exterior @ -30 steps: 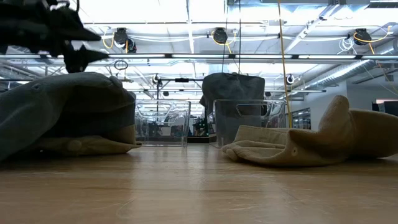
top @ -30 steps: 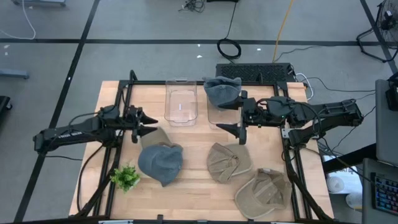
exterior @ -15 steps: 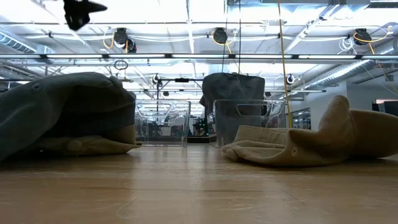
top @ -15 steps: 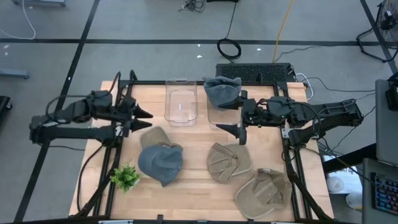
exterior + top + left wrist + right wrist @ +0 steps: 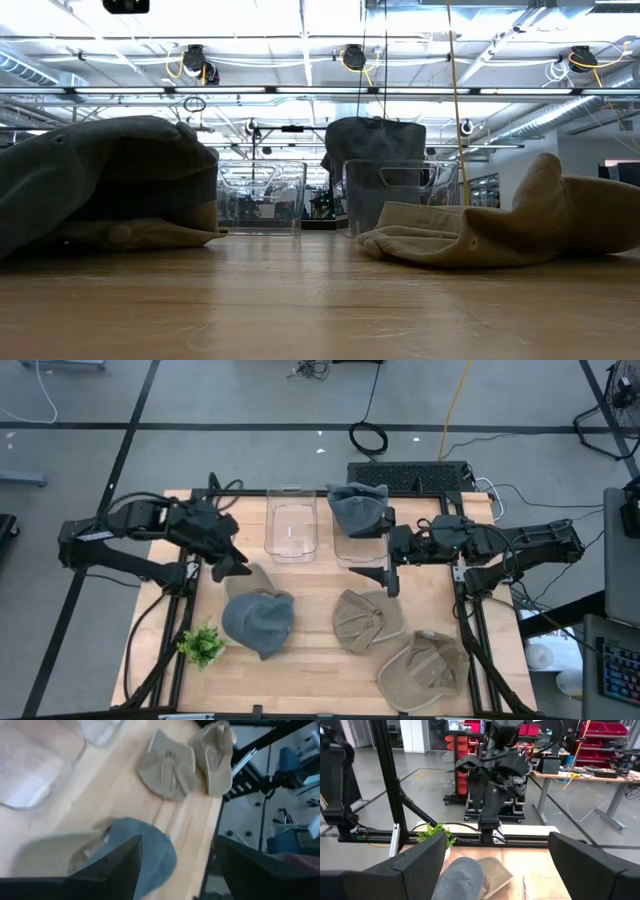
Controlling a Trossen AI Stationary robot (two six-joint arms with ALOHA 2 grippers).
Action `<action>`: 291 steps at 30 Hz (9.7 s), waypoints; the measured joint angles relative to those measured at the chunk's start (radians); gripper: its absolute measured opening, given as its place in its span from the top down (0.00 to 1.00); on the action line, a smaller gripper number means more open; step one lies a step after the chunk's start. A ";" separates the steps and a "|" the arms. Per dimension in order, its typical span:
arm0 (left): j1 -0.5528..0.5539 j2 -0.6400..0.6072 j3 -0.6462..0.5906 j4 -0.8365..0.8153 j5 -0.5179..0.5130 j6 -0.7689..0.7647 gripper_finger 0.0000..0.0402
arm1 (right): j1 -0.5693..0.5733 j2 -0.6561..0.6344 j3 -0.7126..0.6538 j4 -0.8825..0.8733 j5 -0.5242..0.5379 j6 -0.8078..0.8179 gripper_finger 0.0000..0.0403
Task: Pick & Place hat
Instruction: Put the blue cap into the right transparent bin
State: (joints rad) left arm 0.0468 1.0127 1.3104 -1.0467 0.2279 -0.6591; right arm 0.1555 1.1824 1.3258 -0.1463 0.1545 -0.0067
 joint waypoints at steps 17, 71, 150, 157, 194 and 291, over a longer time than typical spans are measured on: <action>-0.159 0.252 0.038 0.004 0.033 -0.374 0.36 | -0.005 -0.048 0.000 0.033 0.292 -0.062 0.16; -0.235 0.793 0.037 0.048 0.070 -0.749 0.36 | -0.016 -0.085 0.000 0.051 0.129 -0.234 0.16; -0.190 0.768 0.736 -0.527 -0.108 -0.236 1.00 | -0.018 -0.156 0.000 0.059 0.139 -0.164 0.16; -0.170 0.711 0.791 -0.523 -0.302 -0.170 1.00 | -0.017 -0.153 0.000 0.059 0.158 0.260 0.16; -0.144 0.611 0.792 0.001 -0.887 0.334 1.00 | -0.076 0.060 0.000 0.244 0.211 0.859 0.16; -0.109 0.556 0.791 -0.240 -0.465 0.238 0.69 | -0.077 -0.048 0.196 -0.908 -0.222 0.198 1.00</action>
State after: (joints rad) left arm -0.0621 1.5686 2.1017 -1.2869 -0.2373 -0.4215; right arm 0.0784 1.1340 1.5215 -1.0541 -0.0675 0.1911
